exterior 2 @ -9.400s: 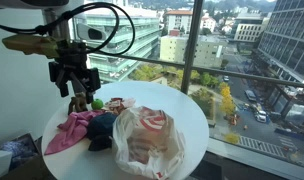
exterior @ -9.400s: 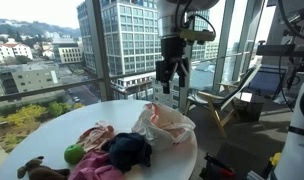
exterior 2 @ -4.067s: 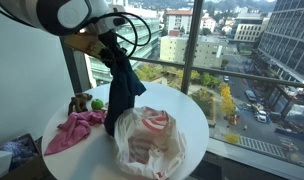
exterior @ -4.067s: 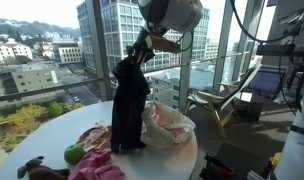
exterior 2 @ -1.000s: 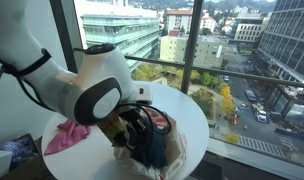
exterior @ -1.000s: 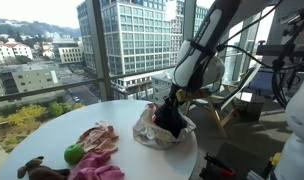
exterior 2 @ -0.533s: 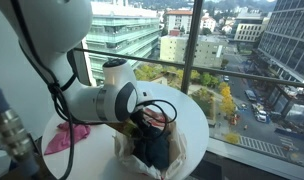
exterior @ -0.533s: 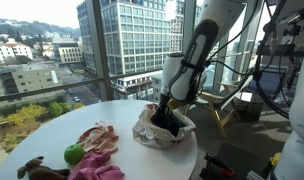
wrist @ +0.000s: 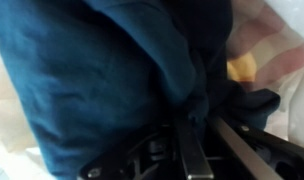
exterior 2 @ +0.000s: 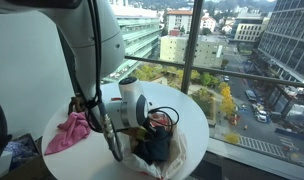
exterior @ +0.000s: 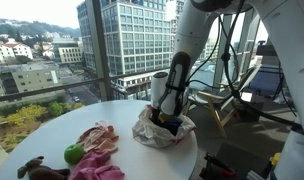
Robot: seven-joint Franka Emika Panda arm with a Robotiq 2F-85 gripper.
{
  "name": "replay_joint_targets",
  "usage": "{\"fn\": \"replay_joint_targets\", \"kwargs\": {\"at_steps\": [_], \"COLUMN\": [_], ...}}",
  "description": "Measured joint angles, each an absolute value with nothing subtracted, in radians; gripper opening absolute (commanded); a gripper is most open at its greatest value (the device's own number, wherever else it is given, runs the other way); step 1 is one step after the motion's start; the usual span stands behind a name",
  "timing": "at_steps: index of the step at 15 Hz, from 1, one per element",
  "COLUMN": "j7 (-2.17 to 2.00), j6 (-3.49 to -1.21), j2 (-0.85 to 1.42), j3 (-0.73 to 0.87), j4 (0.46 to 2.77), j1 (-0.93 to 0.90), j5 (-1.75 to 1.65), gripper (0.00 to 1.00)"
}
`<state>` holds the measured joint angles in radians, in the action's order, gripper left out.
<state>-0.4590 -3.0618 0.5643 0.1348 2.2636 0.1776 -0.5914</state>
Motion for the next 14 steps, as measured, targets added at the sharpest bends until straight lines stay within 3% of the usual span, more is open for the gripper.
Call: {"fn": "replay_joint_targets", "kwargs": {"at_steps": [6, 7, 9, 14], "j7": [-0.483, -0.493, -0.516, -0.548], "j6": [-3.117, -3.132, -3.146, -3.100], "j2": [0.639, 0.645, 0.656, 0.639], "j3": [0.159, 0.159, 0.156, 0.102], "j4": [2.173, 2.164, 2.144, 2.143], "j1": [0.128, 0.113, 0.079, 0.069], "j5": [-0.589, -0.589, -0.583, -0.537], "gripper": [0.04, 0.36, 0.44, 0.81]}}
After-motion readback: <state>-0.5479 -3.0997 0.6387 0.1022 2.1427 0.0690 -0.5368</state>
